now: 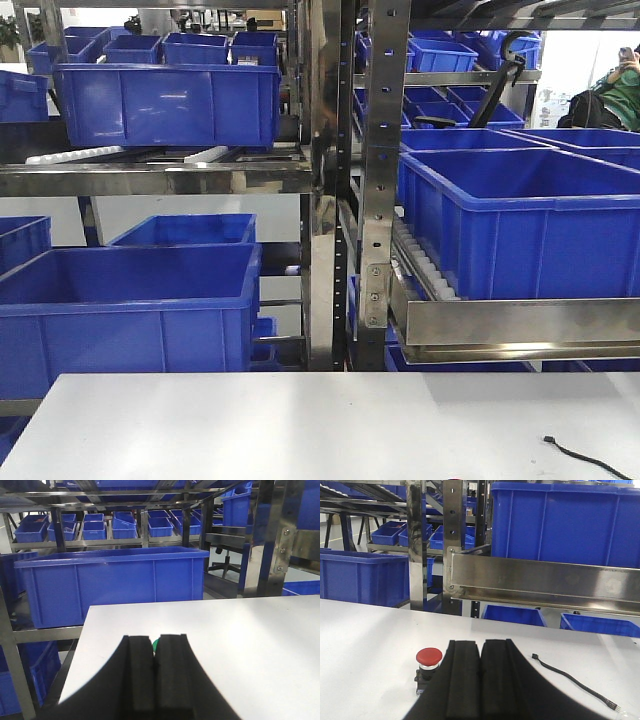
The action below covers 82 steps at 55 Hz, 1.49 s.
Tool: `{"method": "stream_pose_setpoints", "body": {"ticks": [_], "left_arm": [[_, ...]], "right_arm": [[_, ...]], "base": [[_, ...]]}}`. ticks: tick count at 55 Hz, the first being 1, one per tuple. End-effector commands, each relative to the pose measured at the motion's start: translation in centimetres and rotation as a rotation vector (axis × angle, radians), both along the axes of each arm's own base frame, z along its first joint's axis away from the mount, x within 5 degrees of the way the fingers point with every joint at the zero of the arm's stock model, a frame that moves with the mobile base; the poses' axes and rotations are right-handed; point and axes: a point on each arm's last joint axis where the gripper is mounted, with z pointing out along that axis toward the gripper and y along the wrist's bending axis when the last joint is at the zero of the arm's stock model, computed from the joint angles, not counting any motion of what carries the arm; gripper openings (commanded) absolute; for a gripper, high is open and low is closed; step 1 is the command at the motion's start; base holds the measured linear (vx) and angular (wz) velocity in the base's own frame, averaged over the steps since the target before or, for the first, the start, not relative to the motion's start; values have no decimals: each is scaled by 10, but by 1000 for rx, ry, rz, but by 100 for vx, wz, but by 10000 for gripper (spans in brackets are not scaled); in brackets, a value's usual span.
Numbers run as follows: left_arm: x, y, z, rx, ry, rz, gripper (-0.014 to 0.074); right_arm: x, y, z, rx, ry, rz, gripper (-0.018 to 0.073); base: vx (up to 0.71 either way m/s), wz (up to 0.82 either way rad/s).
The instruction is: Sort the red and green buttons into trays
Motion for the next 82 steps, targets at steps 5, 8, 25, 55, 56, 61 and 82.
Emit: {"method": "stream_pose_setpoints", "body": {"ticks": [5, 8, 25, 55, 56, 61, 82], "left_arm": [[-1, 0, 16, -22, -109, -4, -4], [-1, 0, 16, -22, -109, -4, -4], [-1, 0, 16, -22, -109, -4, -4], [-16, 2, 80, -165, -534, -21, -4], [-18, 2, 88, -188, -535, -25, -4], [-24, 2, 128, -180, -487, -26, -4], [40, -4, 239, 70, -371, 13, -4]], "right_arm": [[0, 0, 3, -12, -79, -1, -8], [0, 0, 3, -12, -79, -1, -8], [0, 0, 3, -12, -79, -1, -8], [-16, -2, 78, 92, -413, 5, -8], [-19, -3, 89, 91, -423, 5, -8], [-27, -3, 140, 51, -463, -2, -8], [39, 5, 251, -60, -382, -18, -8]], "base": [[0, 0], [0, 0], [0, 0], [0, 0], [0, 0], [0, 0], [0, 0]]}}
